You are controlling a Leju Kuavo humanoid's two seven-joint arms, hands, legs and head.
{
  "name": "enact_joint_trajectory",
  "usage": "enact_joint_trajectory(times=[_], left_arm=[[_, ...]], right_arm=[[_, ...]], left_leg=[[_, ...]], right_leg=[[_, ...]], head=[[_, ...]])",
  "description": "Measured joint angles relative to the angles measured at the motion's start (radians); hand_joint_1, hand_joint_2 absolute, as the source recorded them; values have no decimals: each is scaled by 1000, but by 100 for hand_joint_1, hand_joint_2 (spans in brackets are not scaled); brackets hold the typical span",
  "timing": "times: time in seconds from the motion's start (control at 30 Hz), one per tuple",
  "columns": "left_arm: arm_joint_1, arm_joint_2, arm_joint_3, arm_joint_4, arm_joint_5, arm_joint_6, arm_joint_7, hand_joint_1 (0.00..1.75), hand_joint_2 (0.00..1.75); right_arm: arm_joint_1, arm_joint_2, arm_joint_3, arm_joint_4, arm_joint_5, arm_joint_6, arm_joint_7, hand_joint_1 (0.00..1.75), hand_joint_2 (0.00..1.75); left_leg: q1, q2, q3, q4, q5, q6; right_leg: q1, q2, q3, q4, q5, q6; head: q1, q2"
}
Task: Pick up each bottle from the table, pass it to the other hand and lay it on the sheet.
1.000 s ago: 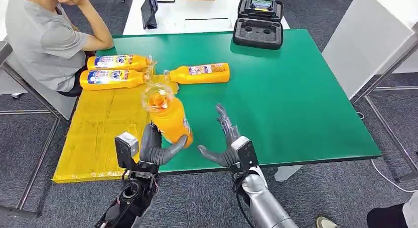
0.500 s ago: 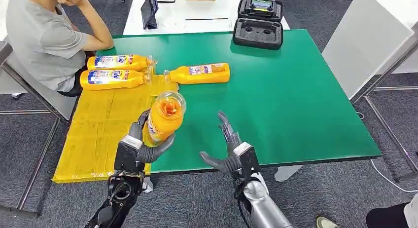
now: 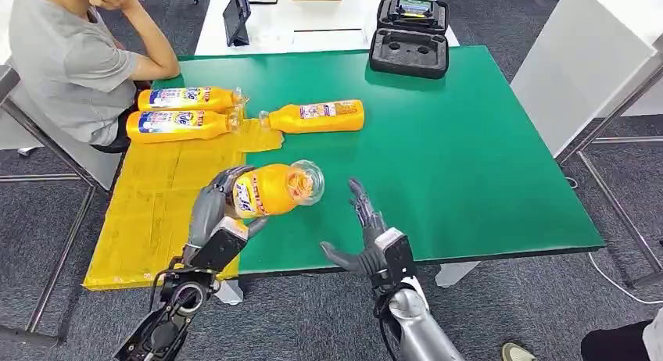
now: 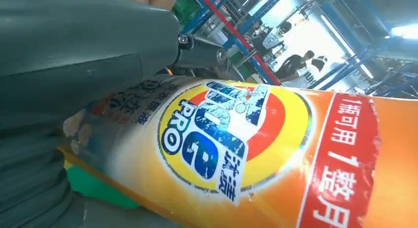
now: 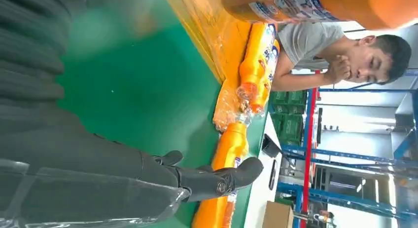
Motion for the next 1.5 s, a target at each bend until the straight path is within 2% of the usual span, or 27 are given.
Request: enact_joint_trajectory(times=[0.27, 0.33, 0.5, 0.57, 0.6, 0.7, 0.9, 0.93, 1.03, 1.1, 1.2, 1.4, 1.43, 1.47, 1.5], left_arm=[[-4, 6, 0, 0, -19, 0, 10, 173, 175], [-7, 9, 0, 0, -79, -2, 40, 175, 175], [-33, 29, 20, 28, -311, 26, 156, 161, 175], [-50, 43, 29, 56, -382, 37, 191, 166, 175], [-56, 48, 32, 66, -406, 39, 201, 159, 175], [-70, 58, 43, 94, -509, 48, 253, 154, 175], [-72, 61, 43, 97, -531, 48, 264, 154, 175], [-73, 61, 43, 98, -539, 48, 268, 140, 175], [-103, 77, 49, 132, -686, 26, 343, 143, 175], [-167, 89, 55, 207, -732, 23, 374, 141, 175], [-183, 89, 55, 230, -766, 30, 406, 133, 175], [-199, 89, 55, 264, -847, -10, 475, 134, 175], [-202, 89, 55, 268, -851, -16, 478, 133, 175], [-204, 89, 55, 272, -853, -20, 480, 119, 175], [-206, 89, 55, 276, -857, -24, 481, 113, 175]], right_arm=[[2, 1, -2, -3, 0, 0, 0, 0, 175], [2, 1, -6, -3, 1, 0, 0, 0, 175], [2, 2, -17, -5, 6, 1, 0, 0, 175], [4, 2, -21, -6, 8, 2, 0, 0, 175], [5, 2, -23, -8, 9, 3, 0, 0, 175], [9, 2, -27, -10, 12, 3, 0, 0, 175], [9, 2, -28, -10, 12, 3, 0, 0, 175], [10, 2, -29, -11, 12, 3, 0, 0, 175], [16, 2, -35, -14, 12, 3, 0, 0, 175], [20, 10, -48, -14, 13, 3, 0, 0, 175], [25, 11, -50, -17, 14, 1, 0, 0, 175], [35, 15, -60, -27, 17, -1, 0, 0, 175], [36, 16, -62, -27, 16, -2, 0, 0, 175], [37, 16, -64, -27, 17, -3, 0, 0, 175], [38, 17, -65, -27, 16, -3, 0, 0, 175]], left_leg=[[0, 0, 0, 0, 0, 0], [0, 0, 0, 0, 0, 0], [0, 1, 0, 0, 0, 0], [0, 0, 0, 0, 0, 0], [0, 0, 0, 0, 0, 0], [0, 0, 0, 0, 0, 0], [0, 0, 0, 0, 0, 0], [0, 0, 0, 0, 0, 0], [0, 0, 0, 0, 0, 0], [0, 0, 0, 0, 1, 0], [0, 0, 0, 0, 0, 0], [0, 1, 0, 0, 0, 0], [0, 0, 0, 0, 0, 0], [0, 1, 0, 0, 0, 0], [0, 1, 0, 0, 0, 0]], right_leg=[[0, 0, 0, 0, 0, 0], [0, 0, 0, 0, 0, 0], [0, 0, 0, 0, 0, 0], [0, 0, 0, 0, 0, 0], [0, 0, 0, 0, 0, 0], [0, 0, 0, 0, 0, 0], [0, 0, 0, 0, 0, 0], [0, 0, 0, 0, 0, 0], [0, 0, 0, 0, 0, 0], [0, 0, 0, 0, 0, 0], [0, 0, 0, 0, 0, 0], [0, 0, -1, 0, 0, 0], [0, 0, -1, 0, 0, 0], [0, 0, -1, 0, 0, 0], [0, 0, -1, 0, 0, 0]], head=[[0, 0], [0, 0], [0, 0], [0, 0], [0, 0], [0, 0], [0, 0], [0, 0], [0, 0], [0, 0], [0, 0], [0, 0], [0, 0], [0, 0], [0, 0]])
